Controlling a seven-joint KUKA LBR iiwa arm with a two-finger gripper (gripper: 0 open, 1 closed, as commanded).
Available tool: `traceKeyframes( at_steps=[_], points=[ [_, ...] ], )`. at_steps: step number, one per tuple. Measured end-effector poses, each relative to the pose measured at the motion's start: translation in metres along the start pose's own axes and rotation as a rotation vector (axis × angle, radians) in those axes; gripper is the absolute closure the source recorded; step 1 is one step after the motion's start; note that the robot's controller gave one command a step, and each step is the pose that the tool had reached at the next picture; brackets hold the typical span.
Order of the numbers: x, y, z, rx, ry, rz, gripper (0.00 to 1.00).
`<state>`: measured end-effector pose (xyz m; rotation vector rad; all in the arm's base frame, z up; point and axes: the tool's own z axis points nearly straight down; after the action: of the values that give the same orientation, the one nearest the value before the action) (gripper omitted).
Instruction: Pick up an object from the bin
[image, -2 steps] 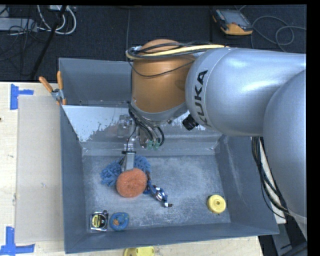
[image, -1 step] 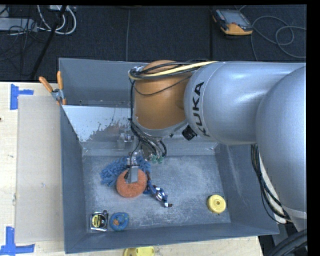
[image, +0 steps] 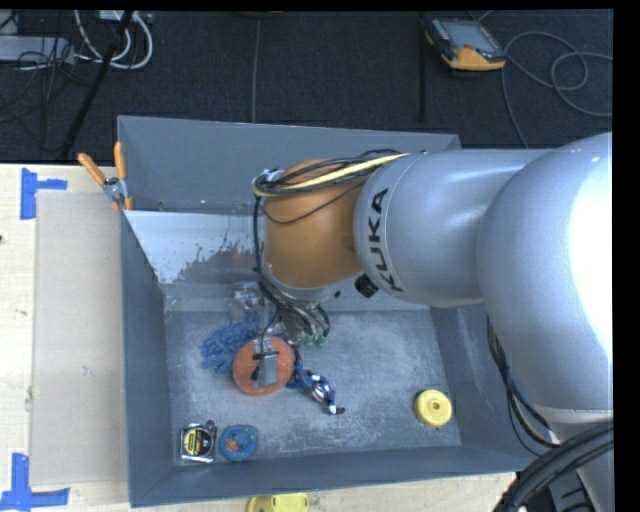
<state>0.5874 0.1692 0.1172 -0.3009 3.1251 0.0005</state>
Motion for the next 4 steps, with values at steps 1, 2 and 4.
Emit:
traceKeyframes(
  at_steps=[1, 2, 4],
  points=[
    [-0.031, 0.01, 0.039, -0.001, 0.001, -0.233, 1.0],
    [-0.031, 0.01, 0.039, -0.001, 0.001, -0.232, 1.0],
    [-0.023, -0.007, -0.019, 0.0, -0.011, -0.231, 1.0]
  ],
)
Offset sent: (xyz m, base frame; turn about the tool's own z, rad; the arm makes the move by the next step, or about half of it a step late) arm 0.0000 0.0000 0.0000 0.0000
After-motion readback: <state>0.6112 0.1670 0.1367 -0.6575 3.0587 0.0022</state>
